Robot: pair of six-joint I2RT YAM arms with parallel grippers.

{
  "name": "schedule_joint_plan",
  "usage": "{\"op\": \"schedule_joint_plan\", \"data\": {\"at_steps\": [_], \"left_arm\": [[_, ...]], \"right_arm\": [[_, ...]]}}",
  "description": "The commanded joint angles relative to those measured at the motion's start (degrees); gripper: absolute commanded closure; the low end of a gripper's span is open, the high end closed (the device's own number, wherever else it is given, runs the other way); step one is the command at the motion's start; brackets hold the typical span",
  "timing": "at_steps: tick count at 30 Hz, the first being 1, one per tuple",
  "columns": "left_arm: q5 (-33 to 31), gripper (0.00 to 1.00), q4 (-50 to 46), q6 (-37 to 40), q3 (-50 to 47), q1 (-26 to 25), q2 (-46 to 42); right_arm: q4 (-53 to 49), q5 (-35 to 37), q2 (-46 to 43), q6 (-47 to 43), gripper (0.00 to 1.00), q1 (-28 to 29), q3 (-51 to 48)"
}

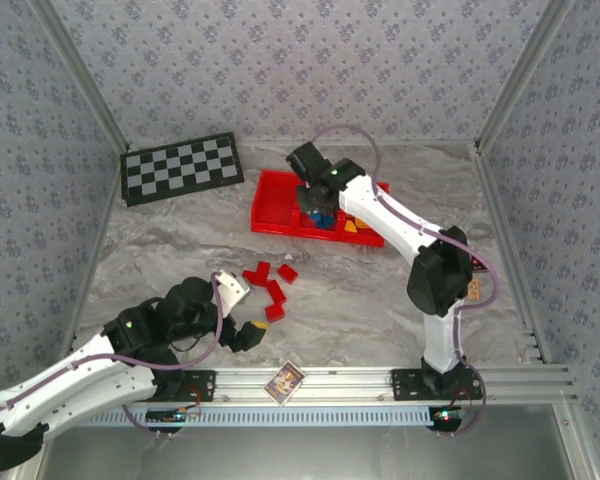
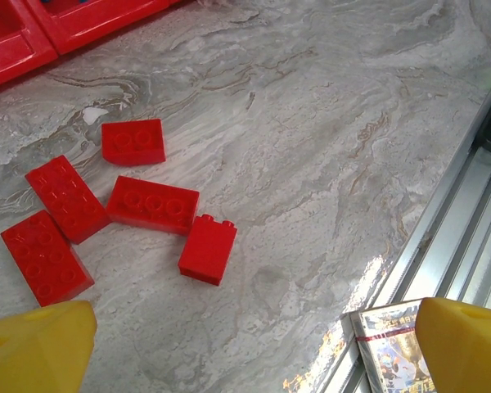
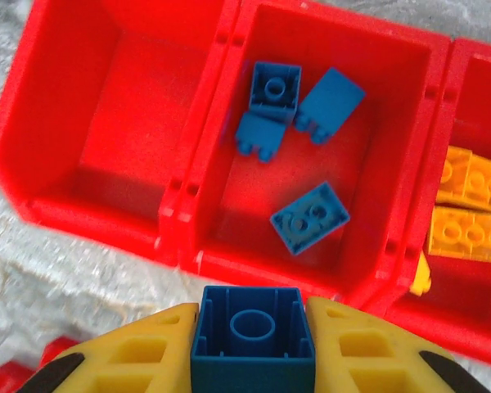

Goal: Sort the legos into containers by color
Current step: Place the lego in the container, then pick up the lego from the middle-left of the table.

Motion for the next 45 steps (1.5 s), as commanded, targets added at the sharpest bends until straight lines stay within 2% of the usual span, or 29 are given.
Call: {"op": "schedule_joint_plan", "data": {"at_steps": [1, 8, 14, 22, 27, 30, 32, 36, 38, 40, 41, 43, 45], "left_arm": [[-0.1, 0.0, -0.2, 0.3, 0.7, -0.4, -0.6], [-0.2, 0.0, -0.3, 0.3, 0.7, -0.5, -0.7], [-0.3, 0.0, -0.2, 0.3, 0.6, -0.6, -0.6], [-0.6, 0.0, -0.3, 0.2, 0.7, -0.6, -0.5], [-1.2, 0.0, -0.2, -0.1, 0.7, -0.6, -0.6], [-4.7, 0.0, -0.4, -0.1, 0.6, -0.7, -0.8], [-10.0, 0.0, -0.7, -1.0, 0.6, -0.8, 0.1], [-19.0, 0.0, -2.0, -8.0, 2.3, -0.8, 4.9], [-23.2, 0.0, -3.0, -16.3, 3.1, -0.8, 7.5], [-24.1, 0.0, -7.2, -24.0, 5.4, -0.8, 10.0], [-24.6, 0.0, -9.4, -27.3, 6.6, -0.8, 11.4], [-29.4, 0.01, -15.4, -36.4, 8.7, -0.9, 13.4], [-31.3, 0.02, -17.4, -42.6, 9.1, -1.8, 13.8]], "right_arm": [[-1.0, -3.0, 5.4, -4.1, 0.75, -2.7, 4.1], [-1.2, -7.8, 13.6, -5.1, 0.73, -6.1, 10.3], [0.3, -9.8, 13.6, -4.3, 0.65, -6.0, 8.6], [2.6, -10.7, 8.5, -4.2, 0.36, -5.8, 4.4], [1.1, -10.2, 4.4, -4.9, 0.14, -5.3, 3.9], [1.1, -8.4, 0.4, -5.2, 0.07, -4.6, 1.4], [1.9, -7.8, -3.2, -5.1, 0.02, -4.3, -1.8], [3.5, -7.1, -12.7, -5.3, 0.0, -4.8, -10.6], [3.8, -6.7, -17.7, -6.2, 0.0, -5.7, -15.0], [3.5, -7.1, -22.5, -7.7, 0.0, -7.4, -19.2], [3.2, -7.2, -25.4, -8.4, 0.0, -8.5, -21.3], [3.0, -7.7, -30.6, -9.7, 0.0, -11.0, -25.6], [3.2, -9.4, -35.6, -10.8, 0.0, -14.2, -30.1]]}}
